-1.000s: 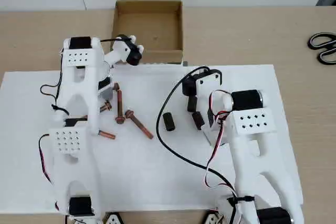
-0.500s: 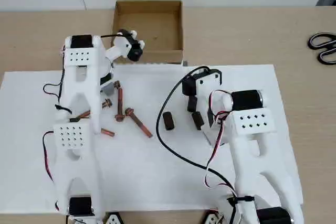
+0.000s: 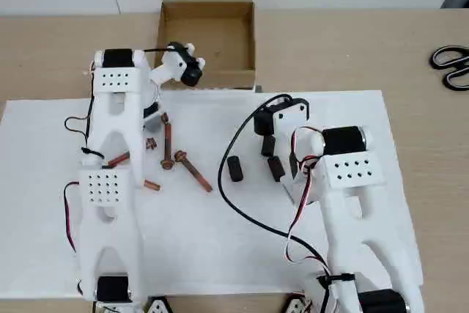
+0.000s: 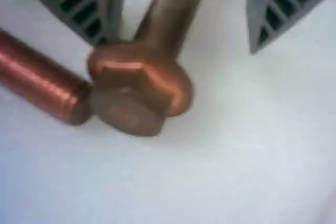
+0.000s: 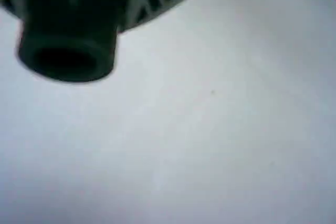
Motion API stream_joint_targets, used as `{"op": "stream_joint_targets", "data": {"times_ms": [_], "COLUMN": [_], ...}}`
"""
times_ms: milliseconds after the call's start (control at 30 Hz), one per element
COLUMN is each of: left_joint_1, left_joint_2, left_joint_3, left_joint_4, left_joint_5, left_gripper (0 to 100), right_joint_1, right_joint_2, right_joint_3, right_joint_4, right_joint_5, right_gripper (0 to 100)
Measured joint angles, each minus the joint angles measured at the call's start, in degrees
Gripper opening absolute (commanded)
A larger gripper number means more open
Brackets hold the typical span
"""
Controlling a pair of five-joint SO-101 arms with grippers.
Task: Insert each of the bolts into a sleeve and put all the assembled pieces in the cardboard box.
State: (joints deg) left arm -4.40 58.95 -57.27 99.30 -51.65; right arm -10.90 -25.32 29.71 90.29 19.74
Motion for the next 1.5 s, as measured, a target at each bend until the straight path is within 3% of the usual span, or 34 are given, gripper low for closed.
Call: {"op": "stream_joint_targets", "data": {"times_ms": [200, 733, 1100, 1333, 1500], "left_joint_1": [1.49, 1.76, 7.38, 9.41, 9.76], "left_joint_2": [1.14, -6.77, -35.16, -53.71, -66.37], "left_joint_3": [0.09, 1.67, 24.79, 41.85, 53.19], "left_joint_4": [0.09, 0.18, 0.18, 0.18, -0.44], "left_joint_5": [0.0, 2.55, 8.18, 23.12, 25.58], "left_gripper": [0, 0, 0, 0, 0], "right_joint_1": [0.0, 0.09, 0.0, 0.0, 0.0], "right_joint_2": [0.0, -2.2, -8.26, -12.92, -18.29], "right_joint_3": [0.0, -3.25, -7.74, -6.86, -6.86], "right_joint_4": [0.0, 1.67, 6.95, 7.47, 7.47], "right_joint_5": [0.0, 1.05, 3.34, 1.14, -0.97], "right_gripper": [0.7, 0.5, 0.4, 0.5, 0.4]}}
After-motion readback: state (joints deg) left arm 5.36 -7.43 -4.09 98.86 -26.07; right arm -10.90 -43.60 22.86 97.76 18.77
